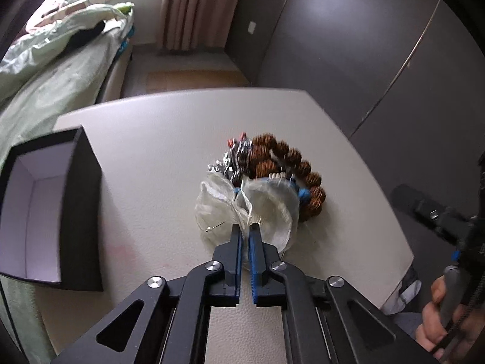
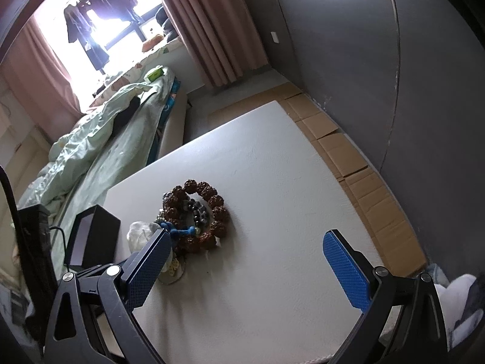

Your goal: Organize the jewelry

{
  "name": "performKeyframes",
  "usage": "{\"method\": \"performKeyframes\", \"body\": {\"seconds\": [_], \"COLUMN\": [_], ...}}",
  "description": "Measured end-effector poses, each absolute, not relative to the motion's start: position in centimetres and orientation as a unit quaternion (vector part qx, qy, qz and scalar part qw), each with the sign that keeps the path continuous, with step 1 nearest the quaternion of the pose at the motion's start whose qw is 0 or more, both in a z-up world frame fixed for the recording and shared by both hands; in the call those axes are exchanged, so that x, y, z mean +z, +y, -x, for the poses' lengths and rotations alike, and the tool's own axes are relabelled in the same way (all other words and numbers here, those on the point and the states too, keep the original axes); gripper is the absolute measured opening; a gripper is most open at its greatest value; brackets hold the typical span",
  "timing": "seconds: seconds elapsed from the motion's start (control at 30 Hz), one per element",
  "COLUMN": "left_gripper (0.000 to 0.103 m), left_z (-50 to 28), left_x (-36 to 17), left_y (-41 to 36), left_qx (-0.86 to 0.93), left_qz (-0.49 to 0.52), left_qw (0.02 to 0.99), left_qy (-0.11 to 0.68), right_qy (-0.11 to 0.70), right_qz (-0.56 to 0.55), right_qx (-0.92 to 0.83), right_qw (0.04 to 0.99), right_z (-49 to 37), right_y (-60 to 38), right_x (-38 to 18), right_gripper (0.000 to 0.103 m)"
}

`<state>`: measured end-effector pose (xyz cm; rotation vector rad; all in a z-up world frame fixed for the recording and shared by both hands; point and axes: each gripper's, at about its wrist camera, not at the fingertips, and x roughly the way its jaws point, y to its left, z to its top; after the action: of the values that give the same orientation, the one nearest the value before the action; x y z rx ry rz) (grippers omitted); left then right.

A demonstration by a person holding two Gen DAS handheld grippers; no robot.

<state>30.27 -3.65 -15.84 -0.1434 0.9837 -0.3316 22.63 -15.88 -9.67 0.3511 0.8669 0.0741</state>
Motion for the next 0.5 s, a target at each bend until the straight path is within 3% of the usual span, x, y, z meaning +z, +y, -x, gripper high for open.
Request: {"method": "performKeyframes", "body": {"seconds": [0.17,0.5], "left_gripper": [0.001,0.001], "left_z": [-29.7,-29.0], "left_x": [-14.6,-12.9], "left_y": [-2.4,-0.7], "left_qx": [-0.158,-0.154], "left_qz": [0.097,0.12], "left_qw": [0.875,0.892], "left_qy": [0.447,0.408], "right_qy": [0.418,0.441], "right_qz": [-0.177,-0.209], "right_qx": [0.05,0.077], "right_qw": [0.89,0.869], "right_z": [-22.7,-25.2], "right_y": [-16.1,-16.9], "right_x": [-9.7,-11.0], "right_gripper": [0.099,0.07]}}
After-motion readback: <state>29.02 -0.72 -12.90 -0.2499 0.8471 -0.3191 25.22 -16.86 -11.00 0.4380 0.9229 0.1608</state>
